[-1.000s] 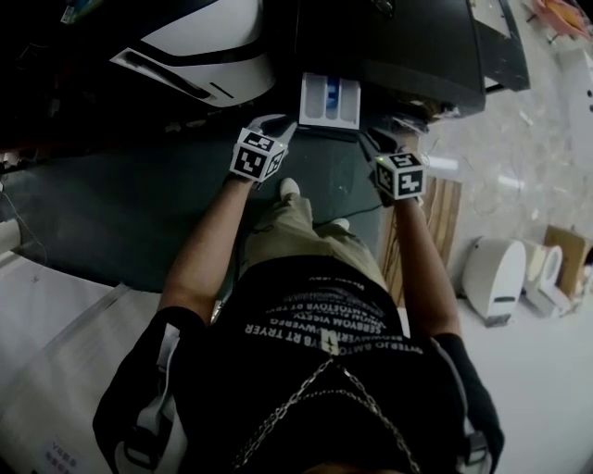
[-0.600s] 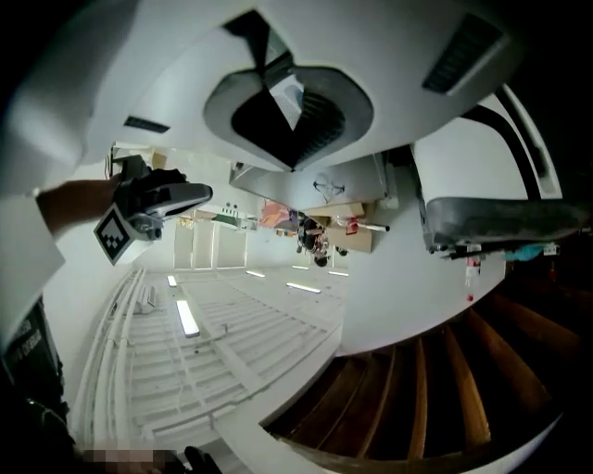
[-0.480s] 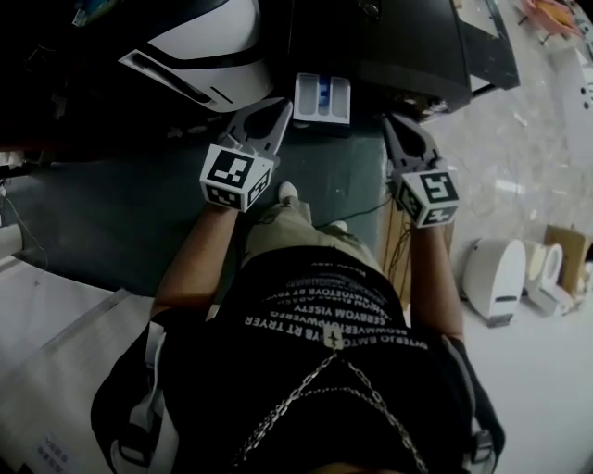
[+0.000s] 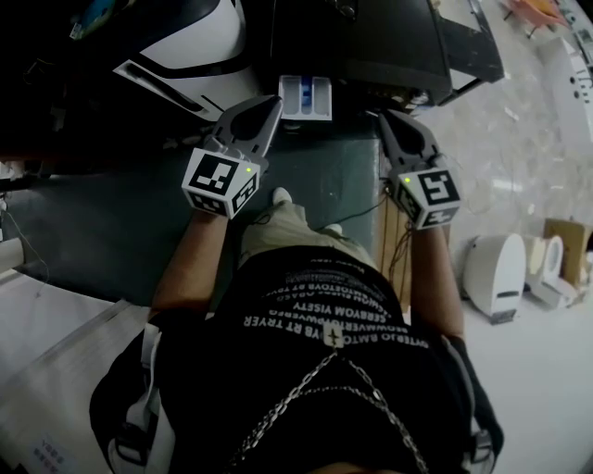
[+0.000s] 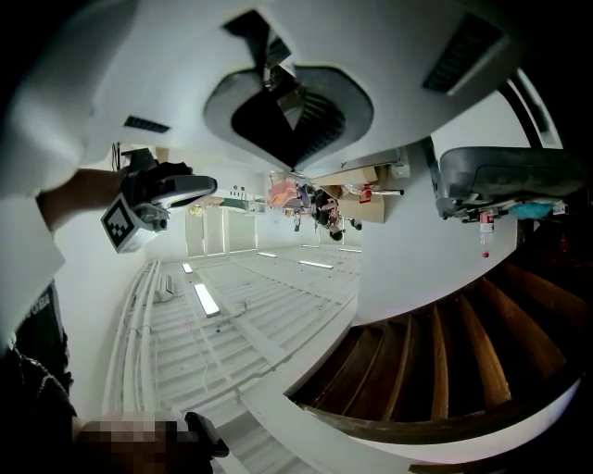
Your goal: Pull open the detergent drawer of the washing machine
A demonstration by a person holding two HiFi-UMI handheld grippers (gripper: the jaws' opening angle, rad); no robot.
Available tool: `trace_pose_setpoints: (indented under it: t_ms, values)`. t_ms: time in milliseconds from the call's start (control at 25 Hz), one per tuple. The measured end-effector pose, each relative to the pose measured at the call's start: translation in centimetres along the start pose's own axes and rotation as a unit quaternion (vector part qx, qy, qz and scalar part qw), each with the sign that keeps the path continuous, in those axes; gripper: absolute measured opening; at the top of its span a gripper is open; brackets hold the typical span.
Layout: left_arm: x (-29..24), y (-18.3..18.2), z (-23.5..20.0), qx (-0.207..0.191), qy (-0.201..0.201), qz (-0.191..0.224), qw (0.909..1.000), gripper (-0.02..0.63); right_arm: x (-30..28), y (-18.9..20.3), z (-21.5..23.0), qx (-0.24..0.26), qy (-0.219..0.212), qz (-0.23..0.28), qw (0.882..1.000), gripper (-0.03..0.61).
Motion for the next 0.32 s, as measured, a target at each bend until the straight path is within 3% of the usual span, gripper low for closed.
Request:
trace_pose_setpoints:
  t_ms: [320]
  values:
    - [-0.4, 0.5, 1.9, 0.011, 0.005, -0.002, 0.9999, 0.003, 1.4, 1.1, 0.4, -0.005, -0.002, -0.024, 1.000, 0.002]
Point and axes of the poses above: the fingertips, and each gripper's own axes: x backward along the fingers, z to its right, y out of its underside, the point moved 3 cm from there along x, backward along the fingers, and after that the axes turned 10 degrees about -x, right-handed, at the moved point
